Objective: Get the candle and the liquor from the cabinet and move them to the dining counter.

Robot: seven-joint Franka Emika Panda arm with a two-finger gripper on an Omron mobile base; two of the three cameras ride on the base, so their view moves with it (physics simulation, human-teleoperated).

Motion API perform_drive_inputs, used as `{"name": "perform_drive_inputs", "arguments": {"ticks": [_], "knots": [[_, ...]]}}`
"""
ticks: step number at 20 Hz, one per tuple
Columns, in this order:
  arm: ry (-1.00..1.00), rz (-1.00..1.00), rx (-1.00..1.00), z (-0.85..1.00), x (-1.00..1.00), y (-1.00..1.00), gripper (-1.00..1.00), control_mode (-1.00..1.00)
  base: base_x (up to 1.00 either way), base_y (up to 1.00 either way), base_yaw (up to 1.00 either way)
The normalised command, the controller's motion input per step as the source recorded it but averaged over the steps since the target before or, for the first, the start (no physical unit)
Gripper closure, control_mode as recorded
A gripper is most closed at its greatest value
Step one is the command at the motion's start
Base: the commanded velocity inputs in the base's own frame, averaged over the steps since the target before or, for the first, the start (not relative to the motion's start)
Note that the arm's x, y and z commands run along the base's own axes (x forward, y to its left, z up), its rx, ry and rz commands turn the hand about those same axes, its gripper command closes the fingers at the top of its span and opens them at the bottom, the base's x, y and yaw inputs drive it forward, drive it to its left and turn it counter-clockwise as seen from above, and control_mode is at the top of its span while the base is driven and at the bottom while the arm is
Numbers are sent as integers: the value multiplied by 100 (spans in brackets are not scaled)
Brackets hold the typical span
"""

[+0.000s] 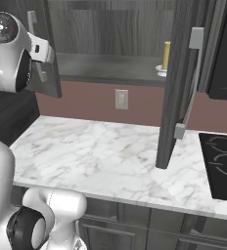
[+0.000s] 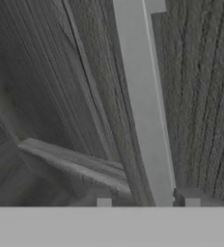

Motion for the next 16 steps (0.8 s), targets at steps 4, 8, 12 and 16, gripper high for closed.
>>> {"name": "perform_drive_inputs", "arguments": {"ticks": [4, 8, 12, 16], "knots": [[1, 8, 0, 1, -65, 51, 100, -100, 0, 0, 0], [0, 6, 0, 0, -67, 55, 100, -100, 0, 0, 0], [0, 6, 0, 0, -67, 57, 100, -100, 0, 0, 0], [0, 5, 0, 3, -54, 38, 100, -100, 0, 0, 0]]}}
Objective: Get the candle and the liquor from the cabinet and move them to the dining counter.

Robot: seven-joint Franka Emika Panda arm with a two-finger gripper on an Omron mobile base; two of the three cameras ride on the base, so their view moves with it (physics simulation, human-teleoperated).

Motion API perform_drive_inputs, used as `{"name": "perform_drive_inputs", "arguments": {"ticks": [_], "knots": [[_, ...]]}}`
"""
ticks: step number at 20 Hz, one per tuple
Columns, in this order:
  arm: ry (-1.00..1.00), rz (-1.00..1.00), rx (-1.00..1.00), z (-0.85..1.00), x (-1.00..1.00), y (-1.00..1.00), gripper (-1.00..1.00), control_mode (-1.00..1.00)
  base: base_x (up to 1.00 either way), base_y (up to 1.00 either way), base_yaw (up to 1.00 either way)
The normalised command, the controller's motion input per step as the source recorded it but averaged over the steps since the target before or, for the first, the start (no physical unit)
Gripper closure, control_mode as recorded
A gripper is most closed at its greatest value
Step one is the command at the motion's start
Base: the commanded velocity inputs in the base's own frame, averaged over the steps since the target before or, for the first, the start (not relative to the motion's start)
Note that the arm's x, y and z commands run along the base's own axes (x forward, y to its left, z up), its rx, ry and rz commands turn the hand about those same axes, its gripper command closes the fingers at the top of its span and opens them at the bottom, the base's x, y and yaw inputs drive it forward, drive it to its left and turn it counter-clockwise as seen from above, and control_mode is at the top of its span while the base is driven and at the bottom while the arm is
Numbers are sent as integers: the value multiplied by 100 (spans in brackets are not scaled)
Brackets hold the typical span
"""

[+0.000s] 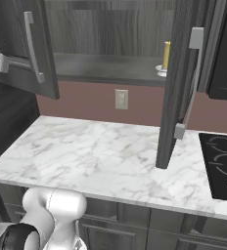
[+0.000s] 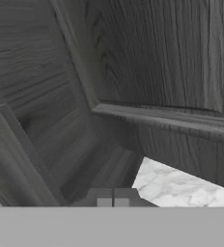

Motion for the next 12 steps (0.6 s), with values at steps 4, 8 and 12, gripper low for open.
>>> {"name": "perform_drive_inputs", "arguments": {"ticks": [4, 8, 12], "knots": [[2, 1, 0, 19, -27, -12, -100, -100, 0, 0, 0], [8, 0, 0, 19, -6, -30, -100, -100, 0, 0, 0], [5, 1, 4, 15, -11, -58, -100, -100, 0, 0, 0]]}}
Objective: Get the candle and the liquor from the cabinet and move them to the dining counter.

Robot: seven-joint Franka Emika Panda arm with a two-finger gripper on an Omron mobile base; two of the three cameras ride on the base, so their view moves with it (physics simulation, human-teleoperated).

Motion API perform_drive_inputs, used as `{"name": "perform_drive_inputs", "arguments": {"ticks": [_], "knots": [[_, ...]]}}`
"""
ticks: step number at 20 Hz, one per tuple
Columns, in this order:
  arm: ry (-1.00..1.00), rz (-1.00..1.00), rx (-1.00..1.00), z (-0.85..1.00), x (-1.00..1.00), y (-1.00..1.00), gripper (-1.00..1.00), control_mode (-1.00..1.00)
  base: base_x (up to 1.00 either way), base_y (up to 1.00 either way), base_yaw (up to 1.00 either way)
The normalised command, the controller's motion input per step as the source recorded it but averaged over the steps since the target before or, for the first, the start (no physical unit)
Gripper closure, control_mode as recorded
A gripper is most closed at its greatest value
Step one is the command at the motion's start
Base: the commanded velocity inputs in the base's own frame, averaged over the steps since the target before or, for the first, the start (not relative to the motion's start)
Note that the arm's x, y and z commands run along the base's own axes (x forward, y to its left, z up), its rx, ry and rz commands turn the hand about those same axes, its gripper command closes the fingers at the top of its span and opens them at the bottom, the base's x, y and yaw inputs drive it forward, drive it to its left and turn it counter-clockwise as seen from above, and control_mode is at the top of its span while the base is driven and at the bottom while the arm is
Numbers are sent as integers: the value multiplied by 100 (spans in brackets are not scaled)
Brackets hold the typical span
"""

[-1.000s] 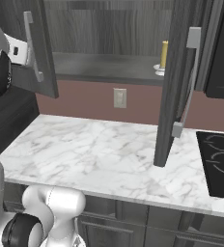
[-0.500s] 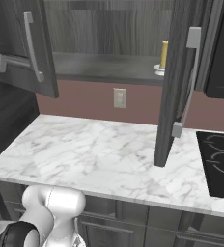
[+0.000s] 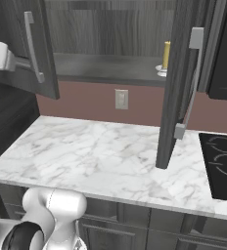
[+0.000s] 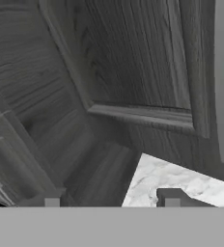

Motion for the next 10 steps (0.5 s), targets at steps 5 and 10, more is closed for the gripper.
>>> {"name": "perform_drive_inputs", "arguments": {"ticks": [5, 10], "knots": [[3, 0, 13, 9, -10, -66, -100, -100, 0, 0, 0], [10, -1, 19, 1, -1, -64, -100, -100, 0, 0, 0]]}}
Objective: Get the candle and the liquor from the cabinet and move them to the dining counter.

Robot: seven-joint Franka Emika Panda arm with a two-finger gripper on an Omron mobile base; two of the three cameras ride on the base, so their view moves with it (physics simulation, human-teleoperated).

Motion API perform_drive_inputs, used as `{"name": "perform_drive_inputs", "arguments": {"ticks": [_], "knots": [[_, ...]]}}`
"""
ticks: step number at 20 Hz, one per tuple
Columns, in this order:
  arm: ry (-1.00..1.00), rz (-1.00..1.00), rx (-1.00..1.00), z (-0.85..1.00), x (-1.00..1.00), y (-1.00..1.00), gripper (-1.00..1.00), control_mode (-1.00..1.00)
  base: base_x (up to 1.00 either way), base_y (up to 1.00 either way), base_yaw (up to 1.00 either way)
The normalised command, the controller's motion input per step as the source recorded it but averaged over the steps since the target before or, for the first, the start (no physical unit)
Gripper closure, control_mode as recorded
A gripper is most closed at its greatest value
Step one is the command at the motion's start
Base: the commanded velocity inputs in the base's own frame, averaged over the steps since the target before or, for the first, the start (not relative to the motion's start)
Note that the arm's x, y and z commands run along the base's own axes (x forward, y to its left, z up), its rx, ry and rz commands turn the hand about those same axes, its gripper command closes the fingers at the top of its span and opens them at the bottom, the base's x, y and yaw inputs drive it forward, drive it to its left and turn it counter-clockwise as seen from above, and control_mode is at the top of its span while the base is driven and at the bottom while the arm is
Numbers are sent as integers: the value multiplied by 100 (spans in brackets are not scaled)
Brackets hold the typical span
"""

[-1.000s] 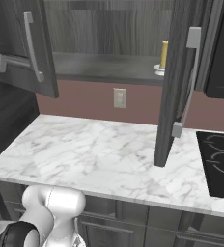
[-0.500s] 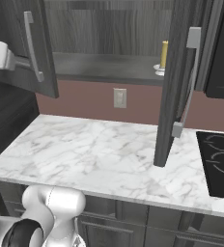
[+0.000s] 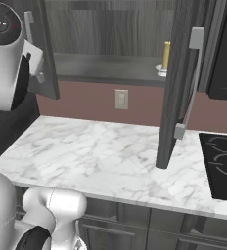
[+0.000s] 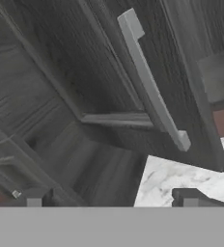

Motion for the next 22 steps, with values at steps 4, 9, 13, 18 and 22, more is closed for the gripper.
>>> {"name": "perform_drive_inputs", "arguments": {"ticks": [4, 9, 13, 18, 22], "knots": [[19, -6, 20, -1, 17, -58, -100, -100, 0, 0, 0], [19, -15, 13, -10, 40, -30, -100, -100, 0, 0, 0], [14, -13, 18, -7, 48, -34, -100, -100, 0, 0, 0], [3, -7, 24, -13, 31, -41, -100, -100, 0, 0, 0], [9, -8, 20, -21, 49, -20, -100, -100, 0, 0, 0]]}}
